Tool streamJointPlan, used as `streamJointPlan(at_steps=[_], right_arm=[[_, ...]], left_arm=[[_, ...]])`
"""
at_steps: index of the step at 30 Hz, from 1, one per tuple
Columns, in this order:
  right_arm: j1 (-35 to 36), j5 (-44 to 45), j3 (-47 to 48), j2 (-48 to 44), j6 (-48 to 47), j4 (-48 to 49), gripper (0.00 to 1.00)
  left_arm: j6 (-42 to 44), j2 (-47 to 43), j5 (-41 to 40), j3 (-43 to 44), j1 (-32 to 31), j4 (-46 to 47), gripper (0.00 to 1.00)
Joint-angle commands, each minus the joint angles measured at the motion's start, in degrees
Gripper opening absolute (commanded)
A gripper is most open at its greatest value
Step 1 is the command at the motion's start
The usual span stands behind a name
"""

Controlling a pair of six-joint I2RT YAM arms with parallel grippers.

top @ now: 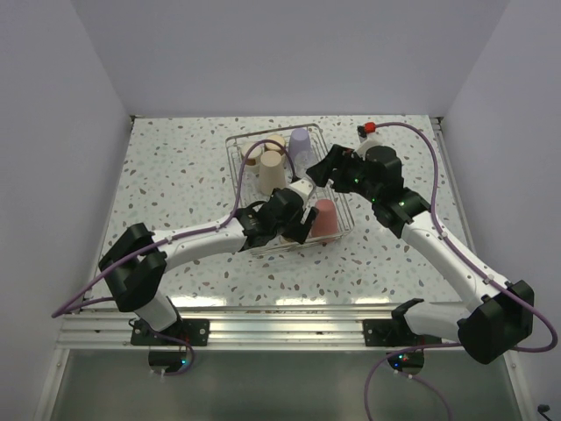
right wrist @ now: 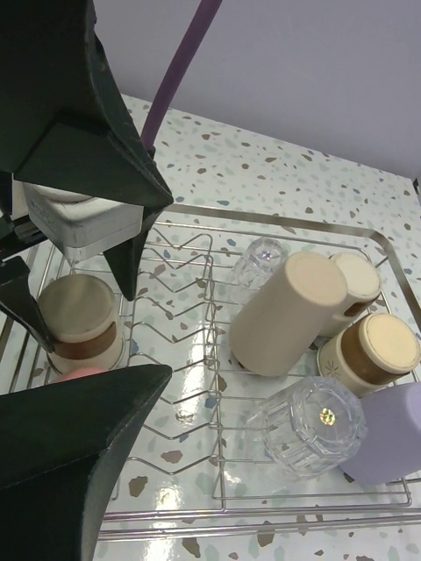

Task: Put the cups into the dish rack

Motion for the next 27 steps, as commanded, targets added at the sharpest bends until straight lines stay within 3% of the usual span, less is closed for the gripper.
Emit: streamJointPlan(at_steps=[1,4,13,19,20,23,27], right_arm=[[0.02,1.48,0.33,-0.33,-1.03,0.41,0.76],[-0.06,1.74,0.33,-0.68,-1.12,0.41,0.77],[-0.06,1.57,-0.02,-4.01,-3.84,1.45,0.77],[-0.06,-0.45,-5.81,-12.0,-7.18,8.04,0.83],[-0.06,-0.19,-7.13,-15.5,-7.71,10.14,0.87],[-0.06,0.51,-13.02,-20.79,-7.89,16.04,0.97],[-0.06,2.53,-18.39,-27.21,-7.8,19.56,0.98]], left_arm=[[0.62,-3.19,-1.17,2.29,-0.28,0.57,0.87],[0.7,-4.5,-1.17,2.2,-0.28,0.57,0.94],[1.58,-14.69,-7.92,0.98,-0.28,-1.8,0.96],[2.02,-28.92,-23.03,-4.64,-0.28,-2.33,0.95],[1.76,-31.12,-27.49,-5.69,-0.19,-1.89,0.95],[4.03,-40.78,-32.97,-12.19,-0.19,1.09,0.95],[9.57,-52.48,-43.25,-23.77,-0.01,9.61,1.0]])
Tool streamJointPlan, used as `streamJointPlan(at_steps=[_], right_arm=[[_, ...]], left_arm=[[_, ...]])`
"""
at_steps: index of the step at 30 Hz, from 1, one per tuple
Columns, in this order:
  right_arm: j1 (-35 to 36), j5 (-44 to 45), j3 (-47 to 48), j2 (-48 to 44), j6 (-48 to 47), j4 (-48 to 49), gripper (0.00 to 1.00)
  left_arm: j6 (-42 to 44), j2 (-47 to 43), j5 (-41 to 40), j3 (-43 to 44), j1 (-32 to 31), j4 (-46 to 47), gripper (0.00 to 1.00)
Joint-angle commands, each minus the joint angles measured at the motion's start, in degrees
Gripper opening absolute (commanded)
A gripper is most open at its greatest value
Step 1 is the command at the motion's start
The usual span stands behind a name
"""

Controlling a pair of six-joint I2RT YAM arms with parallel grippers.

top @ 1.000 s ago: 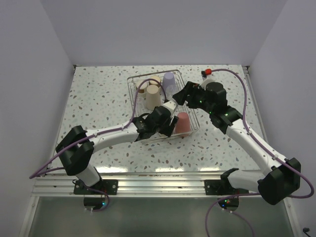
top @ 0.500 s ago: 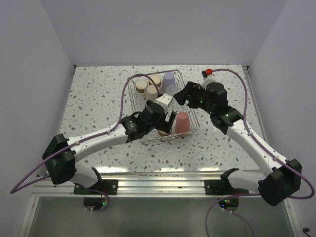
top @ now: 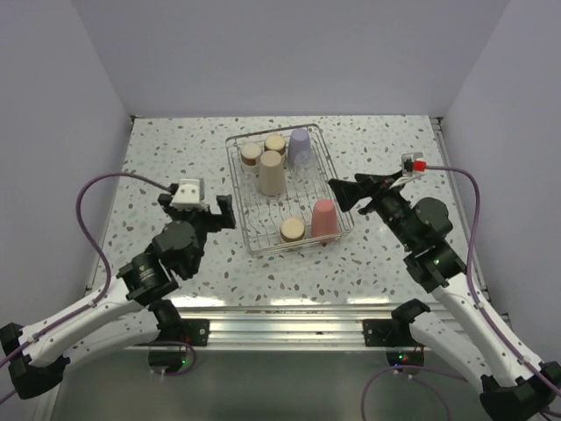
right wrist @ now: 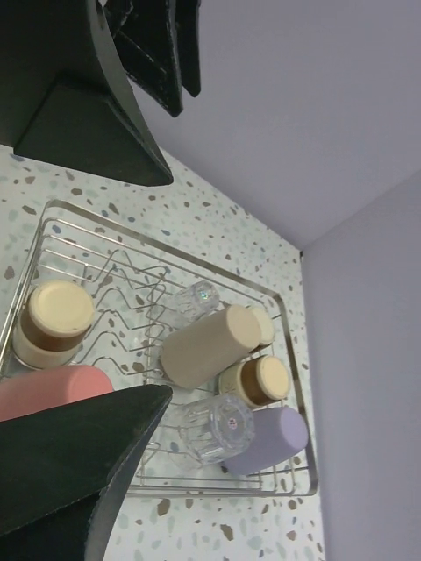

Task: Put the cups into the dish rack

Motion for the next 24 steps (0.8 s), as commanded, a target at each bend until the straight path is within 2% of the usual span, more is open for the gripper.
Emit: streamJointPlan(at_steps=[1,4,6,8,10,15,18,19,24], right_arm=[[-0.02,2.29,-3.77,-2.72,-1.68,7.63,0.98],[0.07,3.43,-6.23,-3.69,-1.5,9.3,0.98],[-0.02,3.61,-6.85,-3.6,-1.42,9.57,0.98],[-0.02,3.18,-6.77,-3.51,-1.76,9.31,0.98],[0.07,3.09,-6.51,-3.69,-2.03,8.87,0.98],[-0.02,2.04,-6.68,-4.83,-3.26,9.13,0.98],[-0.02,0.98,-7.2,-5.97,-3.88,9.22,0.98],[-0.02,0.98,-7.38,-6.23,-3.96,9.04,0.98],[0.07,-0.16,-9.31,-8.17,-4.76,9.83,0.98]], left_arm=[[6.25,-8.31,-13.43,-8.83,0.08,10.66,1.0],[15.46,-13.08,-15.64,-19.45,0.16,24.71,1.0],[23.53,-13.88,-15.19,-28.04,0.25,38.06,1.0],[27.26,-11.96,-21.31,-32.39,0.51,51.65,1.0],[31.31,-7.57,-22.93,-36.53,3.65,58.3,1.0],[19.74,2.88,-18.54,-39.78,16.14,61.74,1.0],[16.03,9.2,-17.05,-42.15,22.21,70.26,1.0],[16.11,11.15,-16.43,-42.16,24.92,72.19,1.0],[24.45,25.89,-16.96,-40.67,30.12,88.1,1.0]])
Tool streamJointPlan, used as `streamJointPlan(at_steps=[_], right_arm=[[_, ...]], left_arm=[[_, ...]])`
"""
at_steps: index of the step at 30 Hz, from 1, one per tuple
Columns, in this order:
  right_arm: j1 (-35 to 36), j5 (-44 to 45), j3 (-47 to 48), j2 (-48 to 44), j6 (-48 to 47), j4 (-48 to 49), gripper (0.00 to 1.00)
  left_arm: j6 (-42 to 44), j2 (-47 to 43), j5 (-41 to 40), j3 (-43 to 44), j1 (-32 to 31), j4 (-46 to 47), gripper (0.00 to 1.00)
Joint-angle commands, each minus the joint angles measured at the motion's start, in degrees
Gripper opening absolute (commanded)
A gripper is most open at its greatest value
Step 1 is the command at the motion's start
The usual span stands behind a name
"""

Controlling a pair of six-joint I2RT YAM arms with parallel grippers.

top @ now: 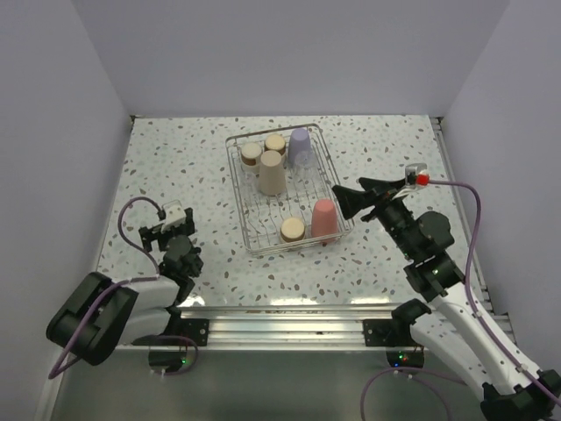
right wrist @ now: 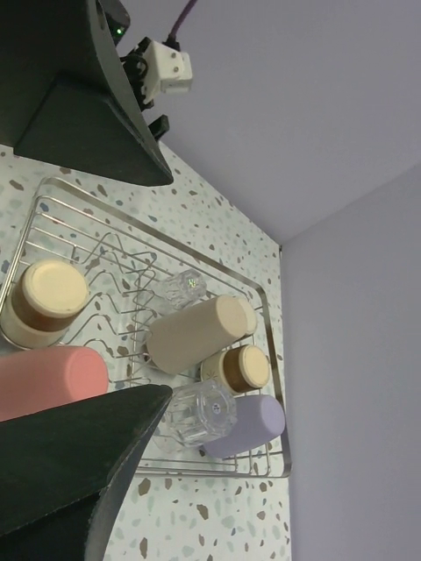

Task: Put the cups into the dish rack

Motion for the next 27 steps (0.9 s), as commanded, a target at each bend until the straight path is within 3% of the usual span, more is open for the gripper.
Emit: streamJointPlan(at_steps=[1,4,7,10,12,15,17,25,27], right_arm=[[0.07,-1.54,-1.75,-1.18,-1.85,4.23,0.98],[0.07,-1.89,-2.2,-0.47,-2.2,4.77,0.98],[-0.02,-1.89,-0.7,0.32,-3.34,2.67,0.98],[-0.02,-0.93,-0.61,0.41,-3.87,2.31,0.98],[0.07,-1.01,-0.79,0.41,-3.96,2.49,0.98],[-0.02,-1.45,-0.53,1.02,-4.05,2.49,0.98],[0.07,-1.54,-0.44,1.37,-4.22,2.31,0.98],[0.07,-7.33,2.02,5.94,-3.08,3.46,0.98],[0.07,-8.22,2.99,6.99,-2.73,2.84,0.98]], left_arm=[[2.25,7.67,0.72,0.31,4.9,20.29,1.0],[-2.39,13.65,5.2,0.84,9.73,21.8,1.0],[1.46,17.88,7.5,3.03,11.07,25.85,1.0],[-1.08,18.15,11.87,9.26,12.39,11.74,1.0],[-1.0,19.29,13.56,10.95,13.01,9.32,0.99],[-1.09,17.02,18.11,8.94,13.45,9.67,1.0],[-0.91,15.17,25.56,7.01,14.68,9.15,1.0],[-0.47,11.47,31.58,3.39,15.03,12.39,1.0],[-4.15,9.81,32.8,2.52,15.21,11.61,1.0]])
